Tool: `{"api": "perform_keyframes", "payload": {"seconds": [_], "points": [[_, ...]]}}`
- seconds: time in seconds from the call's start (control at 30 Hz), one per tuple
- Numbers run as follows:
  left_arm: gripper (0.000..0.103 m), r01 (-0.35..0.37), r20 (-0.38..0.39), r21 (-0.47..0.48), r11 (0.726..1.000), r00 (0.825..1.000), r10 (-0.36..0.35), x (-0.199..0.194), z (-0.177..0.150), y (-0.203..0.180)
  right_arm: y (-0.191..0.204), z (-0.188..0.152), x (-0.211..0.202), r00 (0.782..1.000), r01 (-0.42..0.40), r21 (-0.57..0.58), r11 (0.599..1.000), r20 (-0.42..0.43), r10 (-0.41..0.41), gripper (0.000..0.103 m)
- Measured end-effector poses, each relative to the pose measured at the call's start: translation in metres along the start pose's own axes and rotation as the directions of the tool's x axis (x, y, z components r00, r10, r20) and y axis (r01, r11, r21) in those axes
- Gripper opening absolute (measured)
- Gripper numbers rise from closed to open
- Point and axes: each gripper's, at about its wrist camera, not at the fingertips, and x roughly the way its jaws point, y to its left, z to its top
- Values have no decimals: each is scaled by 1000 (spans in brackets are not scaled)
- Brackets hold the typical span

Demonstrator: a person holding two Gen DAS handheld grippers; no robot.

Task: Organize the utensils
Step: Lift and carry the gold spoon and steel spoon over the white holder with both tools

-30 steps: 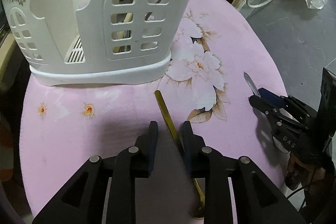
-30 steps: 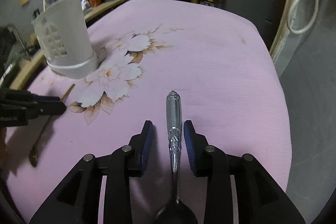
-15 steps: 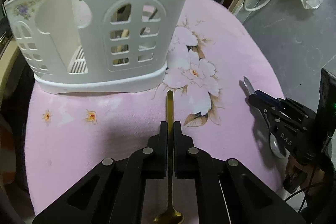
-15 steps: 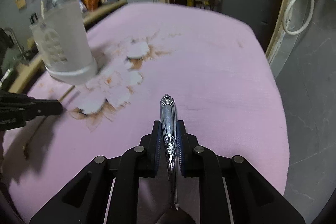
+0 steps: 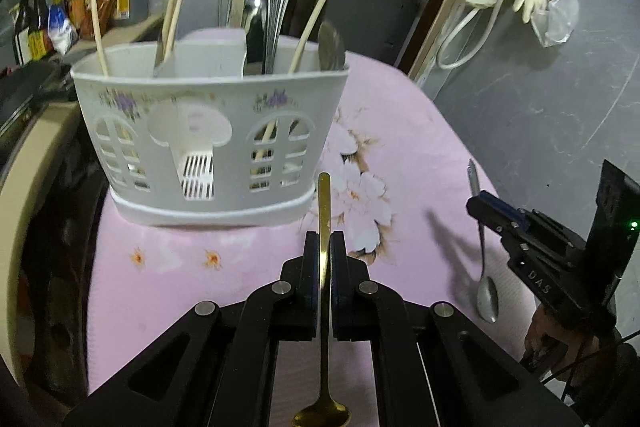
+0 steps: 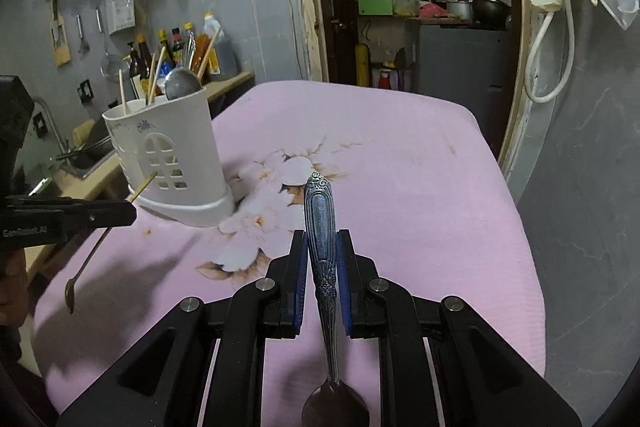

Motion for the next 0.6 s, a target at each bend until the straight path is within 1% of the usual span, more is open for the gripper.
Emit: {"api": "perform_keyframes", "payload": {"seconds": [0.07,0.23,0.37,0.6], "points": [[3,2,10,16,1000,1000,-3,-1,-3,-5,3,0,-2,1000,5,4,1000,8,-5,11],[3,15,41,39,999,999,-16,-8,-2,-4,11,2,-8,999,21,24,999,40,-22,11],[3,39,51,45,998,998,-41,-6,-3,-2,17,-1,-9,999,29,31,999,41,-30,12],[3,45,64,57,997,997,-48,-10,0,2,22,-2,-16,997,48,47,998,59,-51,11]]}}
